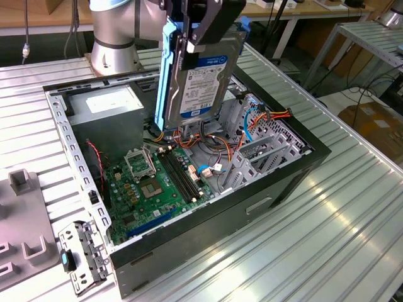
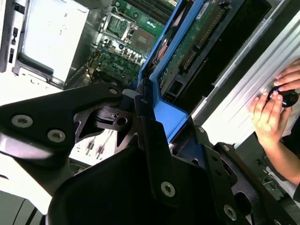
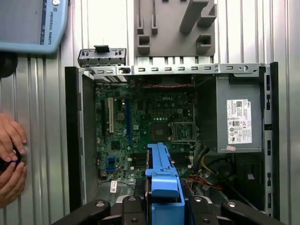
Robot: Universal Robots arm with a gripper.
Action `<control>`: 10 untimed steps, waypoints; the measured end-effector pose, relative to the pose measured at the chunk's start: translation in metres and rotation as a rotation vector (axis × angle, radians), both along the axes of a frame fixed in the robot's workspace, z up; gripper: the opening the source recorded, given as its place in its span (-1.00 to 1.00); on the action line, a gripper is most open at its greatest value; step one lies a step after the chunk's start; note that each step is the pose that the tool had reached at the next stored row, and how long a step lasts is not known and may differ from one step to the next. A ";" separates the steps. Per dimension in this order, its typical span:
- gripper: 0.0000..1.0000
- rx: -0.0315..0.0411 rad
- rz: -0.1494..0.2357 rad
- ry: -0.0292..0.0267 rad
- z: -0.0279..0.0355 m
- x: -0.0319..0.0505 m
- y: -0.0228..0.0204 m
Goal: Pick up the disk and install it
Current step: 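Insert the disk into the insertion slot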
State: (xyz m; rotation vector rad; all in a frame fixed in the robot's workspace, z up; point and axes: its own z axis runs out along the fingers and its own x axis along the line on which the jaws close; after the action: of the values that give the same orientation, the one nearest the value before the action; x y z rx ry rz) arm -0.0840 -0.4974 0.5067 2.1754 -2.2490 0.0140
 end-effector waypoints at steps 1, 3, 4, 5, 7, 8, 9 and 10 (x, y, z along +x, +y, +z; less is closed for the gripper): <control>-0.25 -0.0012 0.000 0.0000 -0.0008 0.0041 -0.0030; -0.25 -0.0043 0.000 0.0001 -0.0022 0.0129 -0.0054; -0.25 -0.0055 0.000 -0.0001 -0.0036 0.0196 -0.0064; -0.25 -0.0067 0.000 0.0000 -0.0042 0.0247 -0.0067; -0.25 -0.0074 0.000 0.0000 -0.0049 0.0299 -0.0070; -0.25 -0.0083 0.000 -0.0001 -0.0056 0.0353 -0.0072; -0.25 -0.0091 0.001 -0.0002 -0.0061 0.0395 -0.0074; -0.25 -0.0098 0.001 -0.0013 -0.0063 0.0415 -0.0076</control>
State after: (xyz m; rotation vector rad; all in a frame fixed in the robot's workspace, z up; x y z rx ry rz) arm -0.0425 -0.5050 0.5004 2.1726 -2.2434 0.0263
